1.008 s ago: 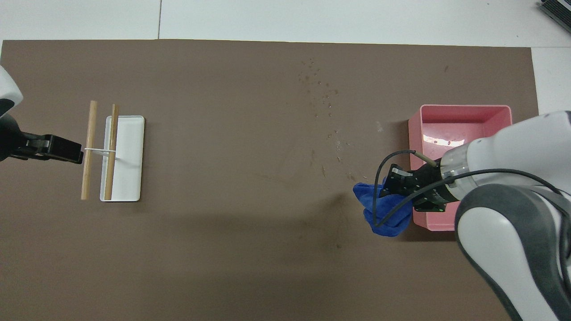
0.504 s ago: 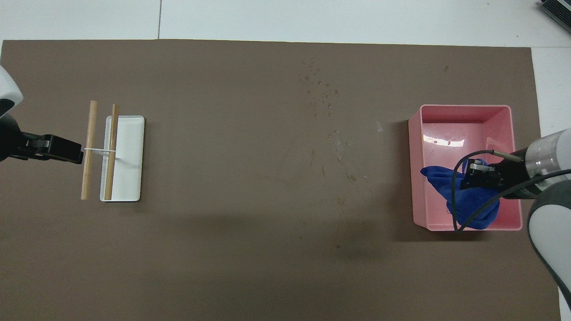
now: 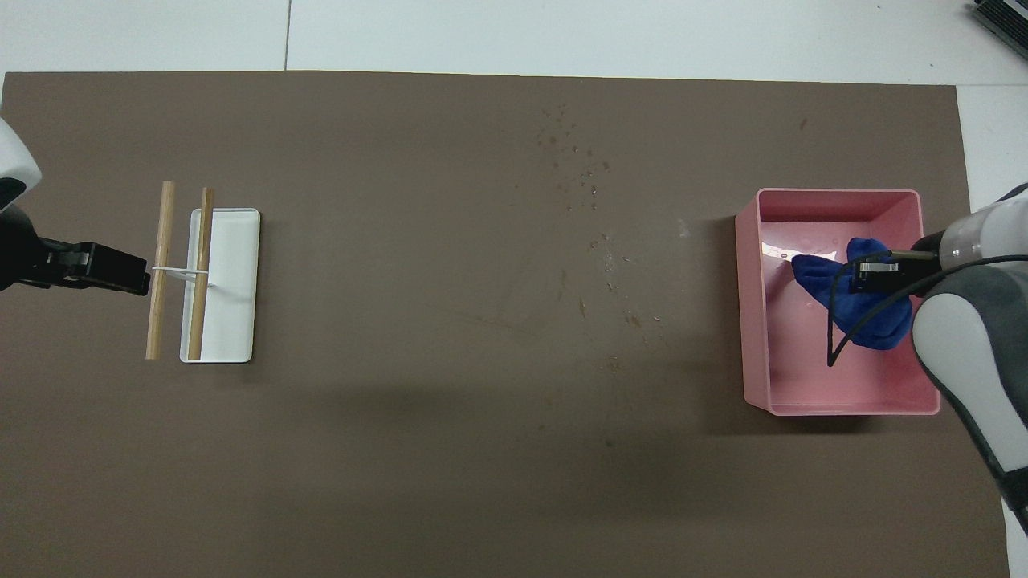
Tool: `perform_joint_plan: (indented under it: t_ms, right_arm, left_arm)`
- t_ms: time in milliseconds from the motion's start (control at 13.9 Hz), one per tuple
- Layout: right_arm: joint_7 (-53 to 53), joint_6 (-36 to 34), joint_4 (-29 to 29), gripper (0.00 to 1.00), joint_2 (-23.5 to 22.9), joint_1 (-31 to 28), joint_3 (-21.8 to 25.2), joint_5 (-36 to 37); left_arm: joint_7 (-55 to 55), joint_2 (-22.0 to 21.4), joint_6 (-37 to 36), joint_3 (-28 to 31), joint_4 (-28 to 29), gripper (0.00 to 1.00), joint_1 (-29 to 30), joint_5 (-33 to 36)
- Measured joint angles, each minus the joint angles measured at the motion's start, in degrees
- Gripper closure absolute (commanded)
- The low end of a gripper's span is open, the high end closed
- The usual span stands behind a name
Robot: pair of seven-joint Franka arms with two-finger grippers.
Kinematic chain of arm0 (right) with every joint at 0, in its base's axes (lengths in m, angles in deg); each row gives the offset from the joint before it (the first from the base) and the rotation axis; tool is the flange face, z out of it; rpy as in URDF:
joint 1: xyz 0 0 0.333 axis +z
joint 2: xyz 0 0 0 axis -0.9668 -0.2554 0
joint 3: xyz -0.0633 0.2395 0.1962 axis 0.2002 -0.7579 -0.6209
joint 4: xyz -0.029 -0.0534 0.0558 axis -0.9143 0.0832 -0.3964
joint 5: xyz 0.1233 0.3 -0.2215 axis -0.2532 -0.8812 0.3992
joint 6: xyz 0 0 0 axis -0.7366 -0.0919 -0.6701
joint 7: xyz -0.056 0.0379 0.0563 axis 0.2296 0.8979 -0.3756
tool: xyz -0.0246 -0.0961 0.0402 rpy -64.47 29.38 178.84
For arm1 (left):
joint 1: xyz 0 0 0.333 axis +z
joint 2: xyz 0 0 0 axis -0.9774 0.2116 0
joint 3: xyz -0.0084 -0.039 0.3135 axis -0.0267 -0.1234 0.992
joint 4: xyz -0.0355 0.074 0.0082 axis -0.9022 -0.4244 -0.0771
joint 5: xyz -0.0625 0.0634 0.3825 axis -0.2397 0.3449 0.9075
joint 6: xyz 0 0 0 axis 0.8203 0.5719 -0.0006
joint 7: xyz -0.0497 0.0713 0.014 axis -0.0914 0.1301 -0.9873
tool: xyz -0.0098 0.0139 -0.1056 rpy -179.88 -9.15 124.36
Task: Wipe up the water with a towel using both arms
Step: 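Open the right gripper to release the towel and withdraw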
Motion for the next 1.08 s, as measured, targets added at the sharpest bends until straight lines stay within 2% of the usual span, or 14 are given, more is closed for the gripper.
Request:
perform_joint_plan:
  t_ms: [72,144,288,360,432,648,1080]
  right_arm:
    - [0.0,1.17,-0.15,1.0,-1.79,0.0,-0.04,0.0]
    - [0.0,2.18,-0.4,0.9,-3.34,0.0,-0.03,0.0]
    - [0.0,3.0,-1.22,0.36,-4.89,0.0,-0.01,0.0]
    - [0.0,2.99,-1.62,0.15,-4.94,0.0,-0.02,0.0]
    - [0.0,2.9,-1.69,0.02,-4.87,0.0,-0.02,0.0]
    - [0.0,1.39,-1.25,0.02,-3.38,0.04,-0.05,0.01]
    - [-2.82,-14.57,6.89,0.01,5.16,0.79,-0.54,0.01]
  left_arm:
    - [0.0,0.0,0.0,0.0,0.0,0.0,0.0,0.0]
    - [0.0,0.0,0.0,0.0,0.0,0.0,0.0,0.0]
    - [0.0,0.0,0.0,0.0,0.0,0.0,0.0,0.0]
    - [0.0,0.0,0.09,0.0,0.0,0.0,0.05,0.0]
    - [0.0,0.0,0.3,0.02,0.0,0.0,0.27,0.01]
    - [0.05,0.01,1.25,-2.35,0.08,0.0,3.21,0.01]
    - [0.05,0.01,0.75,-3.83,0.1,0.0,3.77,-0.04]
